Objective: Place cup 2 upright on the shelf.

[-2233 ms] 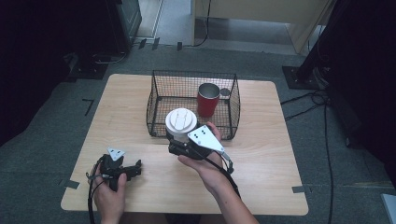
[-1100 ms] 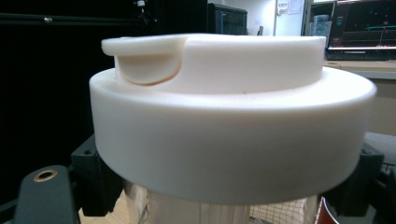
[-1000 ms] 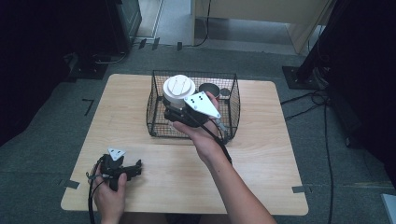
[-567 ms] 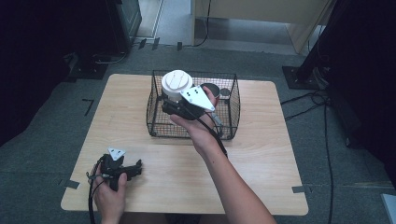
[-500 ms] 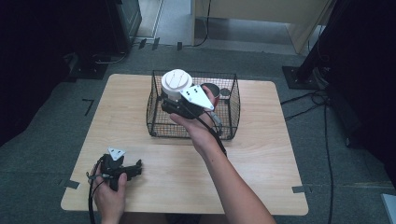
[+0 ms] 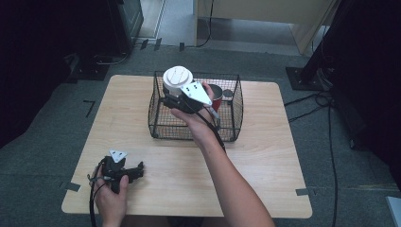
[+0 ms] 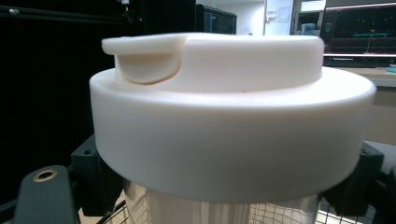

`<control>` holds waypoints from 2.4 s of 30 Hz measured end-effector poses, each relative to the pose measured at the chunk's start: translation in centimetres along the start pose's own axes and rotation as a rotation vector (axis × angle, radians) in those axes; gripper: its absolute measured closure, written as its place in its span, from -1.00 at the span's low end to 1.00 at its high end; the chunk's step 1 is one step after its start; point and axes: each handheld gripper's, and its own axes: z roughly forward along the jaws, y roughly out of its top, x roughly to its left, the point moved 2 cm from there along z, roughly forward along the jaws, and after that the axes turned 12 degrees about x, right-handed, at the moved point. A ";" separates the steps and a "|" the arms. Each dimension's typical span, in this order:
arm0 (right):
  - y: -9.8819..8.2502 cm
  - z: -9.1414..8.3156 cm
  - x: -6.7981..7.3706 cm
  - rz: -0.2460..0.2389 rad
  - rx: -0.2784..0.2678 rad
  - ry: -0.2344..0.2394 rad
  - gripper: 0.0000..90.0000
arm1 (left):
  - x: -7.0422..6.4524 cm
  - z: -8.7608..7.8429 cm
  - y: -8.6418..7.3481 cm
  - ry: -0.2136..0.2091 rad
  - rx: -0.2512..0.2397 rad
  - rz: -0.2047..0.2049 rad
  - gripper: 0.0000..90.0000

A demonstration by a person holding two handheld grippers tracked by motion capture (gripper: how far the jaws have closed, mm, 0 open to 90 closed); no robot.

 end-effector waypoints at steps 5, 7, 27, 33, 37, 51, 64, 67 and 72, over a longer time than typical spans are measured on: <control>-0.6 1.2 -0.5 0.021 -0.004 0.004 -0.64 | 0.0 0.0 0.0 0.000 -0.001 0.000 -1.00; -0.9 1.6 -0.8 0.028 -0.002 0.003 -0.64 | 0.0 0.0 0.0 0.000 -0.002 -0.002 -1.00; -3.0 5.9 -1.9 0.027 0.061 -0.005 -0.64 | 0.0 0.0 0.0 -0.001 0.000 -0.002 -1.00; -3.7 6.7 -1.7 0.026 0.091 -0.002 -0.64 | 0.0 0.0 0.0 0.000 0.000 0.000 -1.00; -4.2 7.2 -1.8 0.007 0.114 -0.009 -0.64 | 0.0 0.0 0.0 0.000 0.000 0.000 -1.00; -5.7 8.1 -1.7 -0.050 0.189 -0.021 -0.64 | 0.0 0.0 0.0 0.000 0.000 0.000 -1.00; -6.1 8.3 -1.7 -0.050 0.214 -0.015 -0.64 | 0.0 0.0 0.0 0.000 0.000 0.000 -1.00; -6.1 8.2 -1.7 -0.050 0.217 -0.012 -0.64 | 0.0 0.0 0.0 0.000 0.000 0.000 -1.00; -6.1 8.1 -1.9 -0.055 0.221 -0.002 -0.64 | 0.0 0.0 0.0 0.000 0.001 0.000 -1.00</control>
